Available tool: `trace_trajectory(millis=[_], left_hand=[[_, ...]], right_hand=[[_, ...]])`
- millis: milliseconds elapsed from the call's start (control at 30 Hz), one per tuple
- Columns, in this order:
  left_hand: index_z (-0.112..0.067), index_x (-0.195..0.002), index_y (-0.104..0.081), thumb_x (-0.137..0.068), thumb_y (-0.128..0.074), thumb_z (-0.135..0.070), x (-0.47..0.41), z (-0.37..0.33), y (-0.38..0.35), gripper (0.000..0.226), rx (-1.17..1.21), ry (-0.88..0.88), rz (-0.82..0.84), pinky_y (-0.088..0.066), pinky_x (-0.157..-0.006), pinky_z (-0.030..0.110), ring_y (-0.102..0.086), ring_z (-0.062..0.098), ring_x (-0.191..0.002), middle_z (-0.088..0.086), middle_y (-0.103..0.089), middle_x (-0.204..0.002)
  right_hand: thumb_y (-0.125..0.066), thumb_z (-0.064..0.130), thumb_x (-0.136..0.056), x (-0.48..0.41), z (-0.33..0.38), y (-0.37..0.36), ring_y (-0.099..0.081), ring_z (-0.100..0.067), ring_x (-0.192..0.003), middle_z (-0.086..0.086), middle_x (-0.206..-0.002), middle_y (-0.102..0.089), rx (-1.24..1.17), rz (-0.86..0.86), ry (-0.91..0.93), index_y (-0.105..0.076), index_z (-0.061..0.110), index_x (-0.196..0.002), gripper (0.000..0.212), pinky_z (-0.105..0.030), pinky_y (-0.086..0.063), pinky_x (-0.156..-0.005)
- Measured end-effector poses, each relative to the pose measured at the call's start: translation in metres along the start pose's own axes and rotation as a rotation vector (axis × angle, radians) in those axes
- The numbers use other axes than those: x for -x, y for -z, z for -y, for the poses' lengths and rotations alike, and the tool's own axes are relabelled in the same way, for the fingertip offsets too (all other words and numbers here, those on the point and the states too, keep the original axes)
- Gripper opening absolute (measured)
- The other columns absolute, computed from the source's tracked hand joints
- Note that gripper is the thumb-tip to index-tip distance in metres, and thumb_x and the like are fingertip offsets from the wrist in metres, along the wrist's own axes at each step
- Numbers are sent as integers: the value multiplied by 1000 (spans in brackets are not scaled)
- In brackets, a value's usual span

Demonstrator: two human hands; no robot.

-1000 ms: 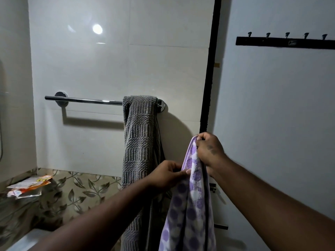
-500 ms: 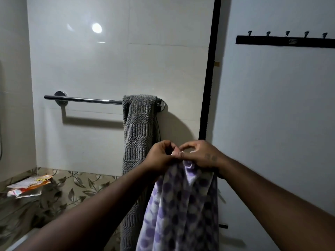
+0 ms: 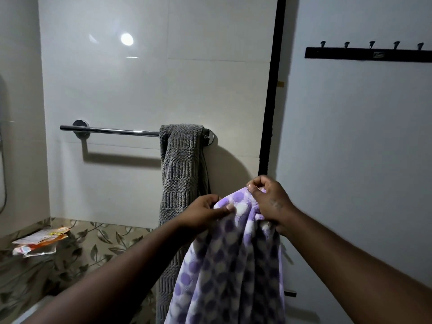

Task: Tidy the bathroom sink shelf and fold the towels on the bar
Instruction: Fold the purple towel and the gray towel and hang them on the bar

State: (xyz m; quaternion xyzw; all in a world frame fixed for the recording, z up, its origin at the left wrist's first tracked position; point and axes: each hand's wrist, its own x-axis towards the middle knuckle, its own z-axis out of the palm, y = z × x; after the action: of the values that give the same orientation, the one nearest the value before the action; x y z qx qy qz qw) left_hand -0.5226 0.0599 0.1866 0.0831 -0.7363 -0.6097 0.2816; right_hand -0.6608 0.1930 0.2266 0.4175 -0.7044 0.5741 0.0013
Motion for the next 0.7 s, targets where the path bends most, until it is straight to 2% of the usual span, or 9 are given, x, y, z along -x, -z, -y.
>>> trace_trajectory(millis=[67, 133, 167, 233, 367, 500, 567, 633, 700], left_hand=[[-8, -88, -63, -94, -73, -17, -2, -10, 3, 15, -14, -24, 17, -48, -61, 28, -58, 23, -72, 15, -63, -81], [-9, -89, -63, -95, -71, -11, -3, -20, 5, 9, -55, -50, 54, -48, -57, 25, -57, 16, -66, 9, -63, -78], [-8, -90, -63, -95, -69, -8, -4, -23, 5, 8, -93, -62, 69, -46, -58, 25, -56, 16, -67, 9, -61, -78], [0, -96, -63, -97, -68, -10, -4, -21, 5, 11, -138, -58, 95, -43, -62, 30, -53, 24, -78, 16, -59, -84], [12, -112, -59, -99, -66, -23, 1, -4, 9, 37, -43, 67, 147, -47, -73, 38, -56, 39, -92, 27, -64, -98], [0, -93, -62, -95, -72, -16, -4, -1, 10, 19, -231, -72, -32, -36, -61, 32, -48, 20, -77, 12, -54, -80], [-11, -83, -63, -92, -74, -12, -8, -6, 4, 14, -355, -191, -71, -37, -61, 31, -47, 10, -69, -1, -55, -73], [-19, -85, -67, -88, -74, -9, -11, -11, -4, 13, -405, -261, -76, -45, -64, 29, -54, 2, -68, -10, -66, -76], [-22, -82, -66, -86, -75, -8, -13, -14, -6, 16, -485, -298, -96, -45, -65, 28, -56, -2, -68, -9, -68, -75]], right_hand=[[-68, 39, -94, -1, 2, 1, -66, -16, -66, 1, -88, -74, 0, 52, 39, -73, 22, -90, 19, -30, -55, -62], [-78, 62, -77, 1, 8, 4, -75, -11, -87, 7, -89, -80, 28, 215, 62, -80, 27, -89, 37, -32, -59, -82], [-81, 67, -69, 2, 11, 6, -75, -8, -88, 8, -87, -81, 69, 297, 65, -82, 27, -87, 43, -30, -59, -84], [-86, 61, -66, 1, 10, 7, -72, -5, -75, 6, -79, -80, 114, 317, 76, -80, 23, -81, 42, -29, -57, -77], [-83, 41, -79, -2, 6, 10, -66, -15, -64, 0, -69, -72, -4, 63, 47, -70, 16, -76, 28, -42, -60, -72], [-75, 28, -89, 1, 4, 13, -65, -25, -72, -1, -78, -69, 116, 38, 107, -61, 17, -79, 21, -40, -55, -76], [-73, 15, -91, 5, 9, 10, -71, -29, -98, -3, -102, -76, 69, 215, 156, -66, 18, -94, 8, -44, -57, -91], [-69, 8, -94, 9, 13, 4, -68, -23, -115, -6, -120, -73, 41, 431, 160, -63, 19, -125, 34, -38, -55, -102], [-65, 7, -97, 10, 17, 1, -67, -16, -120, -4, -125, -72, 66, 522, 137, -53, 22, -143, 50, -33, -52, -106]])
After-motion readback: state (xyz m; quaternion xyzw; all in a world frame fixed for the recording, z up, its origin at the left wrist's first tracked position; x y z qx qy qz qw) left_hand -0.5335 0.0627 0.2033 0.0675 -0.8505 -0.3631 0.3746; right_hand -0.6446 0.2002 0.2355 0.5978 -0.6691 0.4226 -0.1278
